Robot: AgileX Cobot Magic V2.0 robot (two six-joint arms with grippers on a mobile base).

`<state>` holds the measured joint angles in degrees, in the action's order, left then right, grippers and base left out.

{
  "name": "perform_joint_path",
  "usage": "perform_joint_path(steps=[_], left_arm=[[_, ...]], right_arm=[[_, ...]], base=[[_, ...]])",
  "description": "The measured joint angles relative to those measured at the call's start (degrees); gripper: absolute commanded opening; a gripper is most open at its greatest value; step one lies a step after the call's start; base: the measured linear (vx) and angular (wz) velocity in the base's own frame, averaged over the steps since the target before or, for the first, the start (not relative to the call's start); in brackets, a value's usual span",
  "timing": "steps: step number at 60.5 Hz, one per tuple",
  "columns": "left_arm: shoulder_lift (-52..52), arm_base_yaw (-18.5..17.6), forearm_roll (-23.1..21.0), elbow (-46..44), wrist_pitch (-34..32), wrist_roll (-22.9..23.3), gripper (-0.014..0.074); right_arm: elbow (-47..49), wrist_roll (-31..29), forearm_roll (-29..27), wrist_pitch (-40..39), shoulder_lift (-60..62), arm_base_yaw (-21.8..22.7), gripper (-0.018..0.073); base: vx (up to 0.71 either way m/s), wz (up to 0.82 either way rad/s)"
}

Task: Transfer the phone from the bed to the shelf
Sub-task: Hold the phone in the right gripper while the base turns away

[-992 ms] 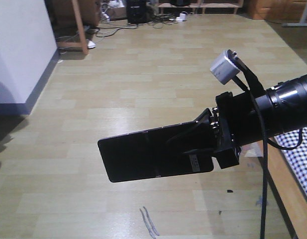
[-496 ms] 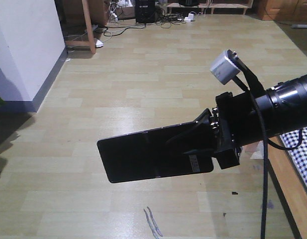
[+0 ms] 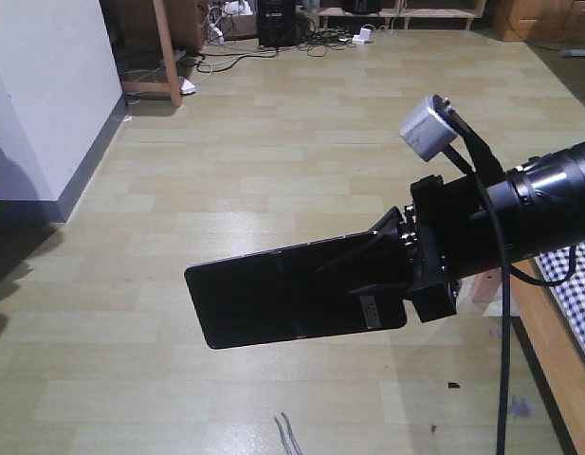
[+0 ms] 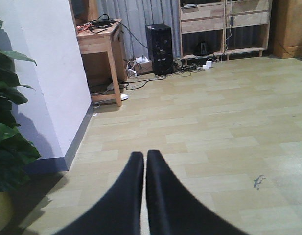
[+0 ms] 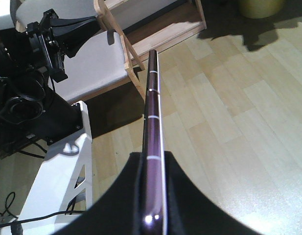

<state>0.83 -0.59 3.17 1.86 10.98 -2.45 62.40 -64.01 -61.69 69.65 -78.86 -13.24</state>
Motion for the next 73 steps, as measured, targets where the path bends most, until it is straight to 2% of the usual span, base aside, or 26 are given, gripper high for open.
perform_joint_path(steps=[73], left_arm=[[0.0, 0.0, 0.0, 0.0, 0.0, 0.0, 0.0001]], right_arm=[[0.0, 0.0, 0.0, 0.05, 0.0, 0.0, -0.0001]], base=[[0.25, -0.05]])
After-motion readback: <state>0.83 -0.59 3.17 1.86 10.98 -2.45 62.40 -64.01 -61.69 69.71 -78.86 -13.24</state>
